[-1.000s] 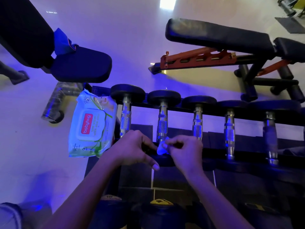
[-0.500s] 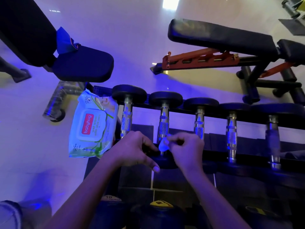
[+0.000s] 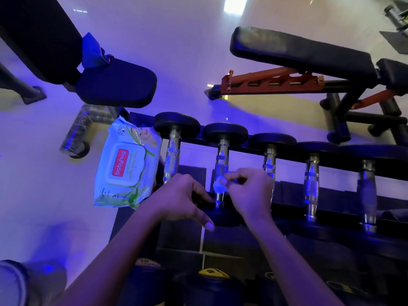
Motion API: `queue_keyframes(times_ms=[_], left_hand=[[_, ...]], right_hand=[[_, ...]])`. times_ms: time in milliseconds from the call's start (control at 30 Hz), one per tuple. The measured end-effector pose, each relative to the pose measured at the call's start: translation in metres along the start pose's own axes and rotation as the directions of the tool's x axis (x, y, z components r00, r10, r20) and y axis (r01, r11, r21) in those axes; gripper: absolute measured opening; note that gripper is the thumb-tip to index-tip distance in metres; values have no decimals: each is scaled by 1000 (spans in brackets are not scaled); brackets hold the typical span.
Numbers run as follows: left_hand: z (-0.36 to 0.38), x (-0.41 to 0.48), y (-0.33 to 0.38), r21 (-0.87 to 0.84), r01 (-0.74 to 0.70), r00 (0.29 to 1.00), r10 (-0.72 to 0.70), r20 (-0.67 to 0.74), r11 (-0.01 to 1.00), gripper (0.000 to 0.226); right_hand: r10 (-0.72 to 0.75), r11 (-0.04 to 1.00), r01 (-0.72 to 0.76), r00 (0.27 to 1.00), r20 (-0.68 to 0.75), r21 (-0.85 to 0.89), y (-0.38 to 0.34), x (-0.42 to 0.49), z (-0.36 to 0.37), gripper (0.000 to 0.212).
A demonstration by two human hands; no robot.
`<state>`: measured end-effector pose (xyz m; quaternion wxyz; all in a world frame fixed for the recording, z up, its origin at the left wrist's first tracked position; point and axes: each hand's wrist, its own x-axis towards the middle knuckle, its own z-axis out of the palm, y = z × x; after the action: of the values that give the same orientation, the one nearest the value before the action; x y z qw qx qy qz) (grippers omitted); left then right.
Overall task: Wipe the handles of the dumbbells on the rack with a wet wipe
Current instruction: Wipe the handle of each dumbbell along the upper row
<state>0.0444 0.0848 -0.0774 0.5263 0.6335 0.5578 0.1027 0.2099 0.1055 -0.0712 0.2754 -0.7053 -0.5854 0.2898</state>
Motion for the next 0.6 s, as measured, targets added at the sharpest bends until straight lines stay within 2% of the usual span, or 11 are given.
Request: queue_keyframes(times_ms=[67, 200, 300, 467, 600], left_hand=[[1, -1, 1, 9, -2, 1000, 2, -5, 1000, 61], [1, -2, 2, -2, -8, 1000, 7, -7, 1000, 56], [0, -3, 2, -10, -3, 1000, 3, -9, 1000, 55], [0, -3, 3, 10, -7, 1000, 8, -18, 1000, 59], [0, -2, 3, 16, -6, 1000, 6, -9, 1000, 60]], right_hand=[[-31, 999, 31, 999, -11, -12, -5, 11, 1, 12], [-194, 968, 191, 981, -4, -160, 6, -13, 3, 22], [-286, 946, 286, 958, 25, -153, 18, -34, 1, 25], [-205, 972, 201, 979, -22, -120, 1, 12, 4, 22], [-274, 952, 269, 962, -13, -149, -4, 14, 2, 25]])
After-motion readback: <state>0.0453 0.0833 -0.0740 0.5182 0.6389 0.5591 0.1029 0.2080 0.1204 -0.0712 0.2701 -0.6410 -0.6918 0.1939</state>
